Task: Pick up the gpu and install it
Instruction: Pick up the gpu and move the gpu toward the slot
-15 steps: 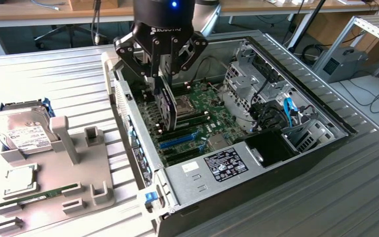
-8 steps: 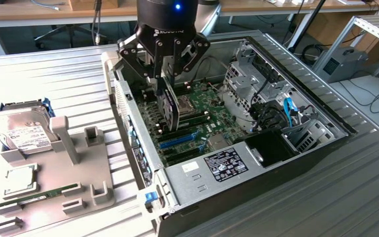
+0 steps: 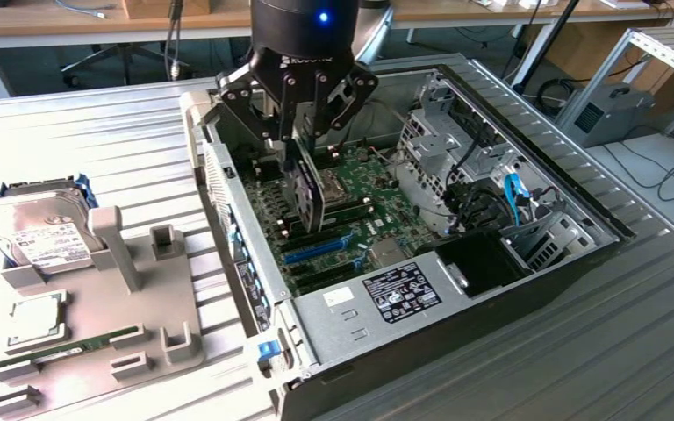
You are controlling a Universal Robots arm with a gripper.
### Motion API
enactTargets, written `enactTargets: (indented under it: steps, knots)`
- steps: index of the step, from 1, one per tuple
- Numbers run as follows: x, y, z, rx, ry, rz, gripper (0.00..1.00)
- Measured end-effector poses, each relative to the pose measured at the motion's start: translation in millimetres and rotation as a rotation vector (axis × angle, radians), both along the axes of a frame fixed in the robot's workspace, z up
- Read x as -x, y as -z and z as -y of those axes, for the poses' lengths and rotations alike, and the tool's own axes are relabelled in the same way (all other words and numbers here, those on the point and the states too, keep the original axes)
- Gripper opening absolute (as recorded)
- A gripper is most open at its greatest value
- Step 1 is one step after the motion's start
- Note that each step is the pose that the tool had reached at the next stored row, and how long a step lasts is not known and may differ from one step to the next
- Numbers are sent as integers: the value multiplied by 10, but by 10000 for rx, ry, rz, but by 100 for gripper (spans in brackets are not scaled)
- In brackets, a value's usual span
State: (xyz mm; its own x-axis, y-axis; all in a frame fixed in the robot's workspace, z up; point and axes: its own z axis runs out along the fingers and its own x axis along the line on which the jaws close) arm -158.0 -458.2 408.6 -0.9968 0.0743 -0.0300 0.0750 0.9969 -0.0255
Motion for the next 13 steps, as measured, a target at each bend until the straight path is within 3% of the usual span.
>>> enactTargets:
  steps: [13]
  knots:
    - [-125,38,-3,29,1,1,26]
